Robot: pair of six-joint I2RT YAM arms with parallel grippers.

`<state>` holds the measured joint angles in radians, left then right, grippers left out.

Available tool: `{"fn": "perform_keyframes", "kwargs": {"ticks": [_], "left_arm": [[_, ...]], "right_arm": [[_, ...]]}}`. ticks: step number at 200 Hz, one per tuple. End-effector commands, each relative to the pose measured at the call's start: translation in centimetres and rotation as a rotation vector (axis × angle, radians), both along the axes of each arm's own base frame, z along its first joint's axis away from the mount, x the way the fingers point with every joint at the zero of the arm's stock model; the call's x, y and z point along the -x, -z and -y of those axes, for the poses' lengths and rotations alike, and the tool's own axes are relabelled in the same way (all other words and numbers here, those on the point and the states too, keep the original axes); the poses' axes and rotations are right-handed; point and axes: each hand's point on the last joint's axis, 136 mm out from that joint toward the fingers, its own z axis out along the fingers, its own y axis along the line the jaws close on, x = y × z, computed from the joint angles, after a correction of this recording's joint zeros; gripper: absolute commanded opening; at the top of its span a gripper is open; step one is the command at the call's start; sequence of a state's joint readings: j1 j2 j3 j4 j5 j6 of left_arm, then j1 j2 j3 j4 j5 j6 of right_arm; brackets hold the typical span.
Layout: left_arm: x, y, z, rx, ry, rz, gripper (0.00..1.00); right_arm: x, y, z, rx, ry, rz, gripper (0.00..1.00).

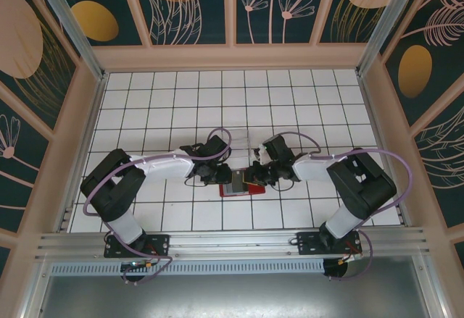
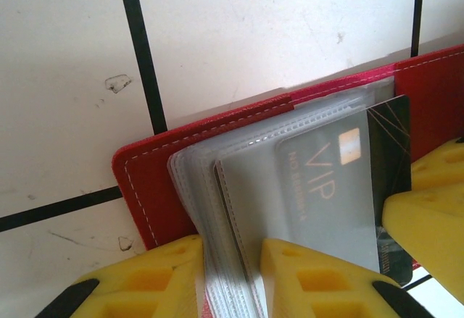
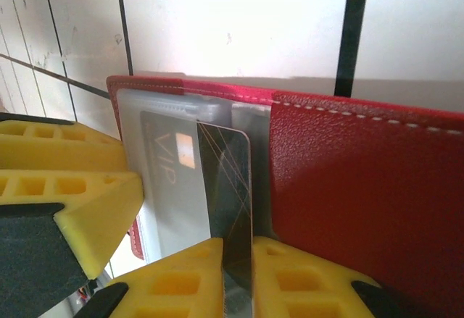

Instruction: Take the credit cards out of the card holder

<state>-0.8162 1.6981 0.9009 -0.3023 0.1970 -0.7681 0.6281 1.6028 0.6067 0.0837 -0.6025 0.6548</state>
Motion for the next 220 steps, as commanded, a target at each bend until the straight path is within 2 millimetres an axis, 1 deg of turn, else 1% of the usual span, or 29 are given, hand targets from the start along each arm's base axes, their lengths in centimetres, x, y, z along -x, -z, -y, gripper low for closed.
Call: {"fn": "perform_keyframes", "kwargs": {"ticks": [1, 49, 74, 136, 161, 200, 220], "left_arm": [[3.3, 4.8, -3.9, -0.179, -0.012, -0.13, 0.28], [3.1, 4.6, -3.8, -0.177, -0.013, -0.126, 0.28], [3.1, 4.4, -3.5, -0.169, -0.007, -0.125, 0.28], [3.0, 4.4, -3.7, -0.183, -0.005, -0.127, 0.28], [2.8, 4.2, -3.6, -0.184, -0.006, -0.118, 0.28], [2.1, 3.6, -3.0, -0.168, -0.001, -0.096, 0.28], [1.7, 3.5, -3.0, -0.174, -0.001, -0.078, 0.28]], "right_arm": [[0.4, -0.2, 0.3, -0.013, 0.009, -0.003, 0.14], [0.7, 0.0, 1.3, 0.001, 0.031, 0.004, 0.11], [0.7, -0.1, 1.9, 0.011, 0.035, 0.015, 0.1], [0.9, -0.4, 3.5, 0.027, 0.063, 0.029, 0.1], [0.8, -1.0, 3.8, 0.026, 0.071, 0.044, 0.1], [0.4, -2.5, 4.0, 0.018, 0.074, 0.089, 0.09], [0.2, -3.2, 4.1, 0.025, 0.074, 0.109, 0.09]]}}
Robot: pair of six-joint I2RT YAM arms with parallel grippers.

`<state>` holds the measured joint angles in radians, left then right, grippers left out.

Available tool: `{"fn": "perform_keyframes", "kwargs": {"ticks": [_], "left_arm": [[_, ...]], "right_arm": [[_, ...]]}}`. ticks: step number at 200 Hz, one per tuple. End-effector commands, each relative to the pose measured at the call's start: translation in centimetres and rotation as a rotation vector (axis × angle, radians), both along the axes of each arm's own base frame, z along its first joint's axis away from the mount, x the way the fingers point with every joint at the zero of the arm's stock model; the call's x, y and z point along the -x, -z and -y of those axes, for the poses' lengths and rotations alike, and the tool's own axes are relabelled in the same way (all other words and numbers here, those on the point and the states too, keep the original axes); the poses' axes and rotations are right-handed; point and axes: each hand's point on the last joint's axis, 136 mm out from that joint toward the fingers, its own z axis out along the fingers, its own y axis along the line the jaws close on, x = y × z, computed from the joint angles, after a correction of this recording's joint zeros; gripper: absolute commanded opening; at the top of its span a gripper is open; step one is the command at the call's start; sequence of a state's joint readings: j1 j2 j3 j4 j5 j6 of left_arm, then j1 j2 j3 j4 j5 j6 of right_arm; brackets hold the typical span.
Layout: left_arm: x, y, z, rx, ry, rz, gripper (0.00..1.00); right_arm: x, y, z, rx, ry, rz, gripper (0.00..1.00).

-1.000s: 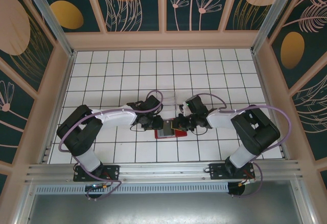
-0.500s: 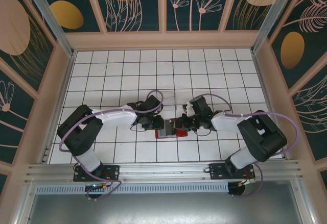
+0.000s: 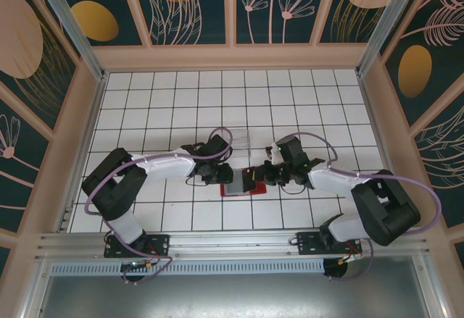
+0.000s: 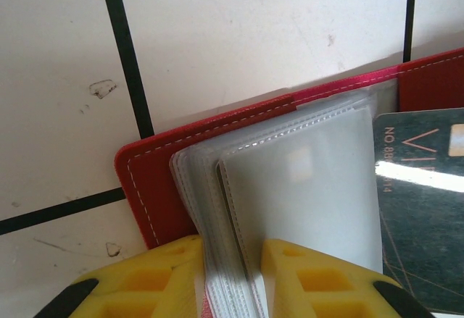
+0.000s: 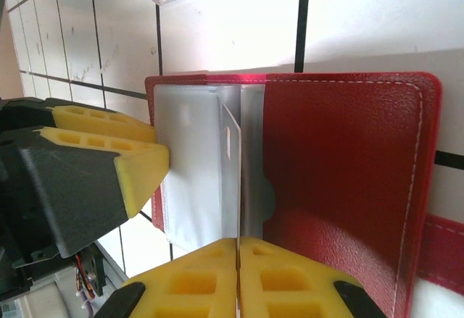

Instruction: Take the credit cards out of the card holder

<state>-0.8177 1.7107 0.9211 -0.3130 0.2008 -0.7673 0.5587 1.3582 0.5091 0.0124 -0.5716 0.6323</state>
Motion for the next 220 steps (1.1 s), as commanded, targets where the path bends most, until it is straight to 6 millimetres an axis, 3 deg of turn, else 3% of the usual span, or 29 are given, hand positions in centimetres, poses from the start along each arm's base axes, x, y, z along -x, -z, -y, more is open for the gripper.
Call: {"fn": "perform_keyframes", "kwargs": {"ticks": [1, 32, 52, 118, 171, 220], "left_arm": [[1.9, 3.6, -3.4, -0.174, -0.003, -0.073, 0.28], [1.9, 3.4, -3.3, -0.163, 0.0, -0.067, 0.28], [1.8, 3.3, -3.4, -0.165, 0.004, -0.056, 0.28], [2.1, 3.2, -3.8, -0.167, 0.027, -0.04, 0.29], [2.4, 3.3, -3.7, -0.151, 0.039, -0.044, 0.29], [3.2, 3.9, -4.3, -0.153, 0.027, -0.068, 0.29]], "right_arm": [[0.0, -0.3, 0.9, 0.045, 0.004, 0.016, 0.09], [-0.5, -1.6, 1.2, 0.074, 0.002, 0.06, 0.08], [-1.8, -2.4, 2.2, 0.103, 0.028, 0.094, 0.08], [-5.4, -6.0, 2.8, 0.229, -0.089, 0.281, 0.07], [-6.5, -8.9, 1.1, 0.264, -0.411, 0.501, 0.06], [-9.3, -11.5, 0.5, 0.391, -0.713, 0.762, 0.0]]}}
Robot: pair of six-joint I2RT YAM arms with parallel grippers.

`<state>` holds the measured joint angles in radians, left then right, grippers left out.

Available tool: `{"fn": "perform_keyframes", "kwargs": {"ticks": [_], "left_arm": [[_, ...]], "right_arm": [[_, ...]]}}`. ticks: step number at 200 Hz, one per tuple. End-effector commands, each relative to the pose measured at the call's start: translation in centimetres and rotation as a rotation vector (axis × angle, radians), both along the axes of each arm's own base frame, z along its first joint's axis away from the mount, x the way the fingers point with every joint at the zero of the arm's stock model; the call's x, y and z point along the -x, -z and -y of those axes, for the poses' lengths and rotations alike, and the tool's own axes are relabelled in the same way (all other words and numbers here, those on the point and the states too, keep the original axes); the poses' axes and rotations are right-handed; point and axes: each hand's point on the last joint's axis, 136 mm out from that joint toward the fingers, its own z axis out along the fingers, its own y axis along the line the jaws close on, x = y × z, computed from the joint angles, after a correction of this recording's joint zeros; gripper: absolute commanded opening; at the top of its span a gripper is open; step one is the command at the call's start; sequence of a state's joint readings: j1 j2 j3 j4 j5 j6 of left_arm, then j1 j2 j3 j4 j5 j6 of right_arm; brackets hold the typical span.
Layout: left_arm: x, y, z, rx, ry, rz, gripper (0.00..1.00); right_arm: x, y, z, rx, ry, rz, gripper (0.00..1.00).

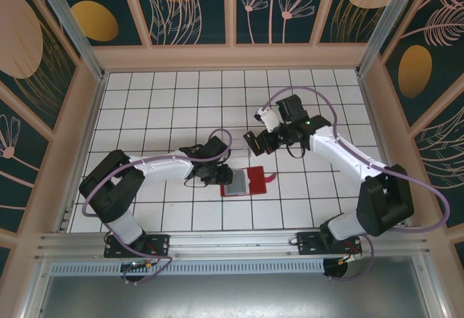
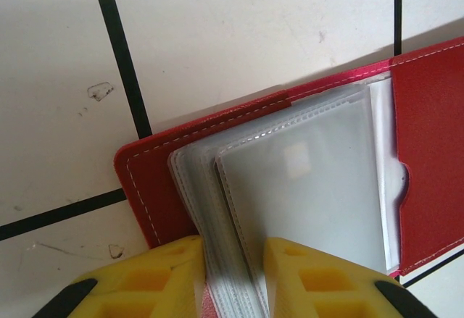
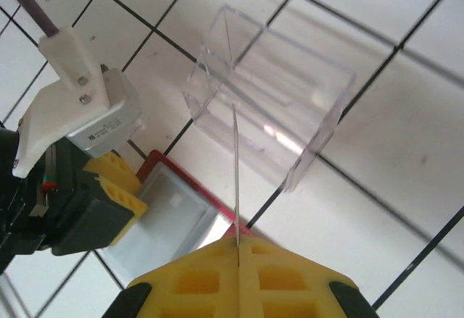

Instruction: Take the credit cards out of the card holder

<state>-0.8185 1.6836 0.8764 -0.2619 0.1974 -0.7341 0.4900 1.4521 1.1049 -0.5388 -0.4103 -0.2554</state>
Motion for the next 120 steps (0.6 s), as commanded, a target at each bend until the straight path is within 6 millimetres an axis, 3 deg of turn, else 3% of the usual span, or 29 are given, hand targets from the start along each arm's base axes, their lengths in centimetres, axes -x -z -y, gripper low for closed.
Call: {"fn": "perform_keyframes", "kwargs": {"ticks": [1, 53, 120], "left_arm": [[3.1, 4.0, -4.1, -0.173, -0.005, -0.105, 0.29], [3.7, 3.3, -4.5, -0.14, -0.022, -0.093, 0.29], [4.3, 3.2, -5.5, -0.142, -0.06, -0.098, 0.29]], "right_arm": [[-0.7, -1.1, 0.0, 0.115, -0.229, 0.144, 0.0], [-3.2, -1.7, -2.0, 0.222, -0.466, 0.225, 0.0], [-4.8, 0.1, -4.7, 0.281, -0.663, 0.149, 0.0]]}}
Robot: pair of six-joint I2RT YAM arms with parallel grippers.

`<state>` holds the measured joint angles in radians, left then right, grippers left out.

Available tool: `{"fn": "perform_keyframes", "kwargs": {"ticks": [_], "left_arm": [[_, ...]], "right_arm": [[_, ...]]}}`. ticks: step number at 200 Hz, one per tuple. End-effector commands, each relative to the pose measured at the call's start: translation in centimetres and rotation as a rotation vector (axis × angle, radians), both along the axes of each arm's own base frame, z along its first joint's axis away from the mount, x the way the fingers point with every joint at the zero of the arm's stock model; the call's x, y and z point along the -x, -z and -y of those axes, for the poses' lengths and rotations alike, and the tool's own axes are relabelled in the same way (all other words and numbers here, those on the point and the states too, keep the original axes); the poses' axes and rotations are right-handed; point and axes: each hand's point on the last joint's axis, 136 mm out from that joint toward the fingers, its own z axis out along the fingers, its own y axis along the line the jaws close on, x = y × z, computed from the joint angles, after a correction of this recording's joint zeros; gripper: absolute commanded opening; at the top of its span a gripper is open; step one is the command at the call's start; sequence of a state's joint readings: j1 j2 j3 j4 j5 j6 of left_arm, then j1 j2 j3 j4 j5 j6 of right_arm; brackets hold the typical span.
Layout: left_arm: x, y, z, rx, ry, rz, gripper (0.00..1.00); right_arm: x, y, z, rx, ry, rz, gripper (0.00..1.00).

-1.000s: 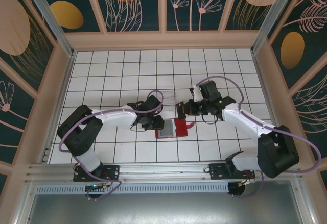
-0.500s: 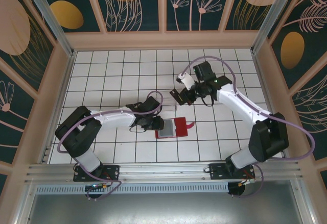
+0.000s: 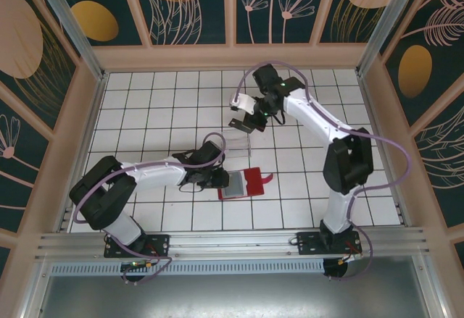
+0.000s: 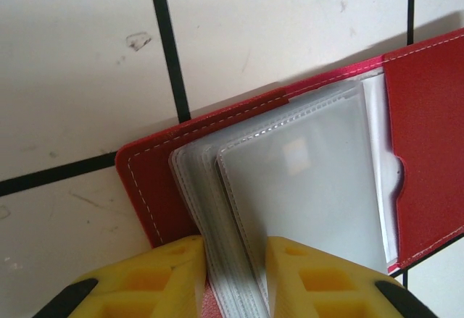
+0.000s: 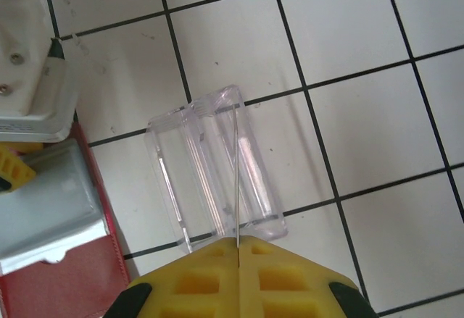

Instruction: Take the credit cards out of the card holder

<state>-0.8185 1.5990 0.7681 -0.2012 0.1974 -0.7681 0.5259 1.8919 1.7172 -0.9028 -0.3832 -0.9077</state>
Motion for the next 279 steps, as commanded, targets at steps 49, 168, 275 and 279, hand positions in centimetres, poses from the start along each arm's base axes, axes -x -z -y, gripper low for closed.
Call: {"fn": "perform_keyframes", "kwargs": {"ticks": [49, 168, 275, 279], "left_arm": [[3.5, 3.3, -4.6, -0.171, -0.047, -0.119, 0.29], [3.6, 3.6, -4.8, -0.174, -0.059, -0.121, 0.29], [3.7, 3.7, -5.1, -0.18, -0.066, -0.121, 0.3], [3.7, 3.7, -5.1, -0.18, -0.066, -0.122, 0.3]], "right_arm": [[0.3, 2.7, -2.2, 0.109, -0.155, -0.077, 0.0], [-0.9, 6.2, -2.1, 0.222, -0.186, -0.057, 0.0], [-0.7, 8.0, -2.7, 0.255, -0.209, -0.064, 0.02], [-0.8, 7.9, -2.7, 0.255, -0.208, -0.059, 0.04]]}}
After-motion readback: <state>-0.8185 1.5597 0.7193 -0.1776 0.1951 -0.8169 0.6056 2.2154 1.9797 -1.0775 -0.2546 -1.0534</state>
